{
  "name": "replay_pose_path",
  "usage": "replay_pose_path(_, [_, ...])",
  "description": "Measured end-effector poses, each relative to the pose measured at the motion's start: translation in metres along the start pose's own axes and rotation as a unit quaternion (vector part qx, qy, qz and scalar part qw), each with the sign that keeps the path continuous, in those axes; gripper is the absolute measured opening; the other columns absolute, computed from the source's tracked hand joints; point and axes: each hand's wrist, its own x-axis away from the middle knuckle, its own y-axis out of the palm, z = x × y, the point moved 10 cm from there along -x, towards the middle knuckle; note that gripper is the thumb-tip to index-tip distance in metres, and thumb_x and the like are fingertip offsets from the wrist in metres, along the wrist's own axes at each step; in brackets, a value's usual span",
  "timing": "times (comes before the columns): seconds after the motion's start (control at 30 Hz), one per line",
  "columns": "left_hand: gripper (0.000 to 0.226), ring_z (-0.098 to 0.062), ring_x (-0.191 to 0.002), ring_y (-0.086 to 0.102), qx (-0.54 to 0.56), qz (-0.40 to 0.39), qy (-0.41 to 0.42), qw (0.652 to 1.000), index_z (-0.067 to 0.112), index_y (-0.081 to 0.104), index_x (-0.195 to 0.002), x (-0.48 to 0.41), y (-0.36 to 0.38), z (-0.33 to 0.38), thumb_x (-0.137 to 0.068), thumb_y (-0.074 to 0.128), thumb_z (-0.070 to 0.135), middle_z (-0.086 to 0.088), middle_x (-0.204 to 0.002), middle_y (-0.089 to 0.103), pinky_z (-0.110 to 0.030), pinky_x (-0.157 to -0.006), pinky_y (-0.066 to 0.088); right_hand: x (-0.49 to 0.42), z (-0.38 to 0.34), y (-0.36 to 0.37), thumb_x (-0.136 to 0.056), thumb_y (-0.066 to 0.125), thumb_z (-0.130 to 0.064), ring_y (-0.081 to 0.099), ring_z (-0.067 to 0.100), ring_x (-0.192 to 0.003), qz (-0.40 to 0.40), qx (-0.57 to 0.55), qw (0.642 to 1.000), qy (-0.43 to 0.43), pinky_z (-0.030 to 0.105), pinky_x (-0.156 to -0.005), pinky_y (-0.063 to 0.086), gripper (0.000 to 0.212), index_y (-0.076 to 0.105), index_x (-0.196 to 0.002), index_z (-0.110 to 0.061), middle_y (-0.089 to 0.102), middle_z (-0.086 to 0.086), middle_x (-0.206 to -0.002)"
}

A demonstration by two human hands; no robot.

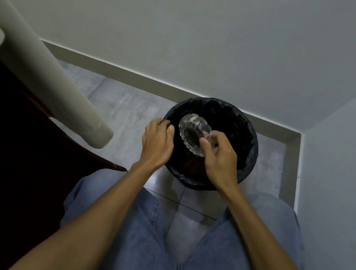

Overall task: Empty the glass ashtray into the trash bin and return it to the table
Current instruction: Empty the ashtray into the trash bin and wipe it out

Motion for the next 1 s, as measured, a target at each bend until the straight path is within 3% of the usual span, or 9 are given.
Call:
replay_pose_path(0.13, [0.055, -0.023, -0.155, 0.009, 0.053, -0.004, -0.027, 0.998, 0.007, 0.031, -0.154, 0.009, 0.024, -0.011, -0.107, 0.025, 0.036, -0.010, -0.166, 0.018, -0.042, -0.126, 0.011, -0.002, 0.053, 0.021, -0.101, 0.058, -0.030, 0.051, 0.007, -0.061, 0.034, -0.165, 0.959, 0.228, 0.025, -0.061, 0.045, 0.022, 0.059, -0.084, -0.016, 0.057, -0.004, -0.072])
replay_pose_path(0.27, [0.059, -0.017, -0.156, 0.001, 0.045, 0.022, -0.005, 0.999, 0.008, 0.019, -0.158, 0.011, 0.033, -0.003, -0.106, 0.022, 0.037, -0.005, -0.168, 0.009, -0.037, -0.126, 0.005, 0.018, 0.085, 0.061, -0.103, 0.056, -0.019, 0.056, 0.016, -0.062, 0.084, -0.362, 0.823, 0.429, 0.028, -0.053, 0.047, 0.022, 0.063, -0.085, -0.008, 0.062, 0.011, -0.082])
replay_pose_path(0.4, [0.062, -0.017, -0.156, 0.001, 0.007, 0.045, -0.013, 0.999, 0.008, 0.019, -0.158, 0.010, 0.035, -0.005, -0.105, 0.018, 0.041, -0.005, -0.168, 0.010, -0.038, -0.126, 0.006, 0.028, 0.084, 0.088, -0.103, 0.056, -0.016, 0.059, 0.017, -0.063, 0.010, -0.371, 0.800, 0.471, 0.026, -0.052, 0.048, 0.016, 0.065, -0.101, -0.003, 0.065, 0.009, -0.081])
replay_pose_path(0.47, [0.063, -0.016, -0.156, 0.001, 0.005, 0.045, -0.009, 0.999, 0.007, 0.018, -0.158, 0.009, 0.037, -0.004, -0.105, 0.017, 0.041, -0.005, -0.168, 0.010, -0.037, -0.126, 0.006, 0.031, 0.089, 0.085, -0.102, 0.057, -0.014, 0.062, 0.021, -0.071, 0.053, -0.400, 0.777, 0.483, 0.031, -0.058, 0.049, 0.022, 0.065, -0.112, 0.004, 0.067, 0.015, -0.093])
replay_pose_path(0.53, [0.063, -0.016, -0.156, 0.001, -0.002, 0.047, 0.001, 0.999, 0.007, 0.018, -0.158, 0.010, 0.038, -0.002, -0.105, 0.017, 0.041, -0.005, -0.168, 0.011, -0.038, -0.126, 0.007, 0.033, 0.092, 0.084, -0.103, 0.056, -0.011, 0.066, 0.023, -0.074, 0.081, -0.434, 0.755, 0.485, 0.032, -0.059, 0.054, 0.020, 0.066, -0.107, 0.006, 0.068, 0.017, -0.096])
replay_pose_path(0.67, [0.064, -0.016, -0.156, 0.002, -0.019, 0.054, -0.001, 0.998, 0.007, 0.019, -0.158, 0.011, 0.039, -0.004, -0.104, 0.016, 0.042, -0.005, -0.168, 0.011, -0.037, -0.126, 0.004, 0.030, 0.086, 0.085, -0.103, 0.056, -0.015, 0.062, 0.018, -0.065, 0.036, -0.410, 0.778, 0.474, 0.028, -0.051, 0.051, 0.025, 0.065, -0.083, -0.004, 0.066, 0.011, -0.080])
replay_pose_path(0.73, [0.066, -0.016, -0.156, 0.002, -0.025, 0.055, 0.004, 0.998, 0.006, 0.019, -0.158, 0.011, 0.039, -0.003, -0.103, 0.014, 0.043, -0.006, -0.168, 0.011, -0.037, -0.126, 0.003, 0.029, 0.087, 0.084, -0.104, 0.055, -0.015, 0.065, 0.019, -0.067, 0.054, -0.421, 0.777, 0.465, 0.029, -0.053, 0.053, 0.025, 0.065, -0.084, -0.003, 0.068, 0.011, -0.081])
replay_pose_path(0.87, [0.067, -0.017, -0.156, 0.004, -0.046, 0.069, 0.007, 0.997, 0.006, 0.020, -0.157, 0.011, 0.039, -0.004, -0.103, 0.013, 0.043, -0.007, -0.167, 0.013, -0.037, -0.126, 0.002, 0.021, 0.079, 0.085, -0.104, 0.054, -0.016, 0.064, 0.015, -0.059, 0.010, -0.382, 0.821, 0.425, 0.024, -0.045, 0.052, 0.025, 0.067, -0.090, -0.001, 0.067, 0.012, -0.082])
replay_pose_path(1.0, [0.066, -0.018, -0.156, 0.006, -0.058, 0.077, 0.012, 0.995, 0.005, 0.022, -0.157, 0.012, 0.040, -0.002, -0.103, 0.013, 0.042, -0.007, -0.167, 0.015, -0.038, -0.126, 0.003, 0.022, 0.078, 0.086, -0.105, 0.052, -0.017, 0.062, 0.019, -0.066, 0.008, -0.392, 0.816, 0.424, 0.028, -0.052, 0.052, 0.023, 0.066, -0.101, 0.001, 0.067, 0.014, -0.085])
